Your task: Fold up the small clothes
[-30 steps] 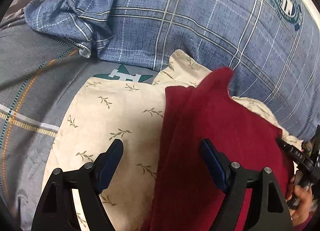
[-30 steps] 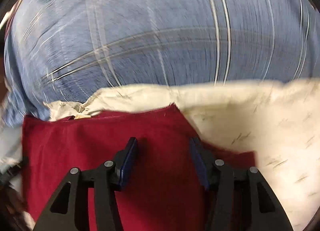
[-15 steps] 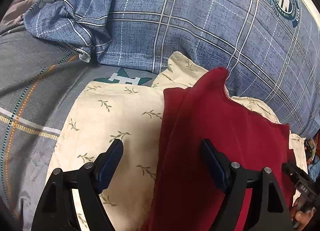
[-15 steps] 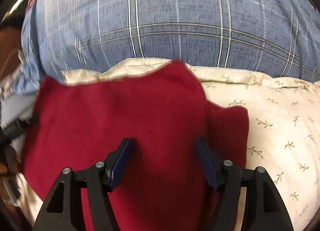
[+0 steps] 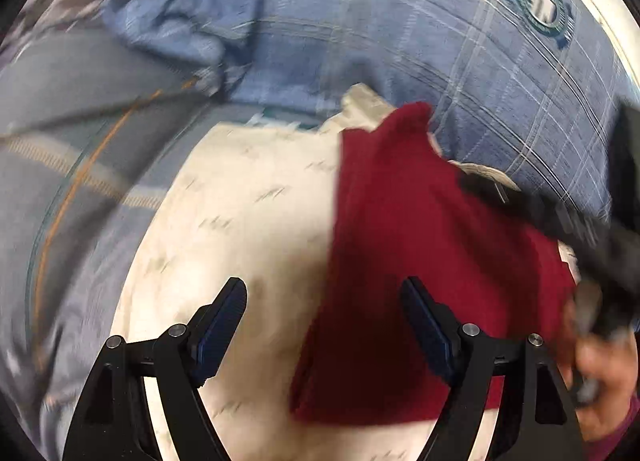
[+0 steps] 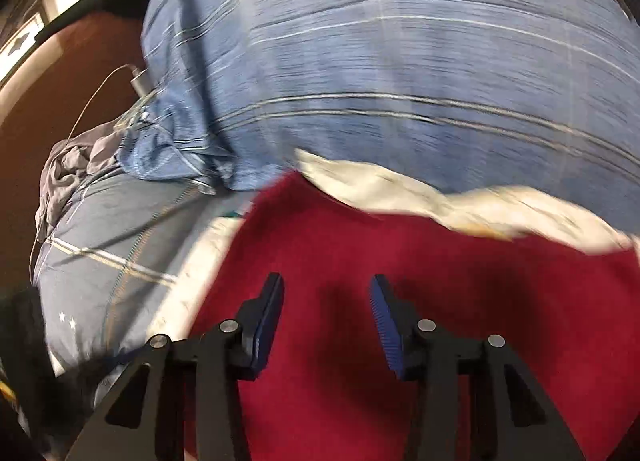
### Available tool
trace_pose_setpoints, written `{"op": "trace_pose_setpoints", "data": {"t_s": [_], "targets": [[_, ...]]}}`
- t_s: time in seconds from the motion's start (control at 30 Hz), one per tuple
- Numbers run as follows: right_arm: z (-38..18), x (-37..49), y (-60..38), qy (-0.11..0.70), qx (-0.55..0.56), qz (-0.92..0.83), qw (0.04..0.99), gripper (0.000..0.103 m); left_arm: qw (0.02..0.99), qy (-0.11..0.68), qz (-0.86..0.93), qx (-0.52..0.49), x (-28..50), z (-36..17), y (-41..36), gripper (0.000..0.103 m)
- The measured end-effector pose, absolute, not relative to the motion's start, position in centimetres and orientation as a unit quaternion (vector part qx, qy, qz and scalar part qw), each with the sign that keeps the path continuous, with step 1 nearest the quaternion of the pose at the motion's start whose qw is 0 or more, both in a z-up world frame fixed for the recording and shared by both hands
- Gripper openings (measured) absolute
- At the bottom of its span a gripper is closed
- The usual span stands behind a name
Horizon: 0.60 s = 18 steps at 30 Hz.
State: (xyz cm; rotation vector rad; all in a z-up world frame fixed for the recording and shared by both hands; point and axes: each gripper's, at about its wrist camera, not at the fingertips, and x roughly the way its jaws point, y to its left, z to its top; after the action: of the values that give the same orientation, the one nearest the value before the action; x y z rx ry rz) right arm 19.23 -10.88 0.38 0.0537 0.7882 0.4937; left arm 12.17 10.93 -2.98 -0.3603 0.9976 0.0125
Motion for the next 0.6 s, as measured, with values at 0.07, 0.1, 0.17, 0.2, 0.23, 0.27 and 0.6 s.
{"op": "trace_pose_setpoints", "data": {"t_s": [0.07, 0.1, 0.17, 0.2, 0.23, 0.27, 0.6], "targets": [[0.4, 20.8, -8.5, 0.378, 0.012, 0.238, 0.894, 0.047, 0.857, 0.481, 0.007, -0.186, 11.4, -3.7, 11.8, 0.079], [0.3, 21.4, -7.6, 0.382, 0.011, 0.237, 0.893, 0.047, 0.855, 0.485, 0.007, -0.184, 11.6, -3.9, 11.9, 0.079], [-0.6, 23.1, -5.8, 0.390, 0.005, 0.228, 0.892, 0.047, 0.856, 0.486, 0.000, -0.174, 12.2, -4.1, 12.1, 0.079], [-1.1, 24.0, -5.2, 0.395, -0.001, 0.221, 0.892, 0.047, 0.856, 0.486, 0.000, -0.174, 12.5, -4.1, 12.2, 0.079], [-1.9, 25.0, -4.5, 0.404, -0.008, 0.212, 0.890, 0.047, 0.856, 0.486, -0.005, -0.178, 12.8, -4.1, 12.2, 0.079], [-2.7, 25.6, -4.4, 0.413, -0.008, 0.207, 0.887, 0.048, 0.855, 0.487, -0.010, -0.181, 13.1, -4.2, 12.0, 0.079], [-4.0, 25.7, -3.9, 0.410, -0.006, 0.209, 0.888, 0.056, 0.847, 0.498, -0.007, -0.185, 14.4, -4.7, 12.0, 0.079]]}}
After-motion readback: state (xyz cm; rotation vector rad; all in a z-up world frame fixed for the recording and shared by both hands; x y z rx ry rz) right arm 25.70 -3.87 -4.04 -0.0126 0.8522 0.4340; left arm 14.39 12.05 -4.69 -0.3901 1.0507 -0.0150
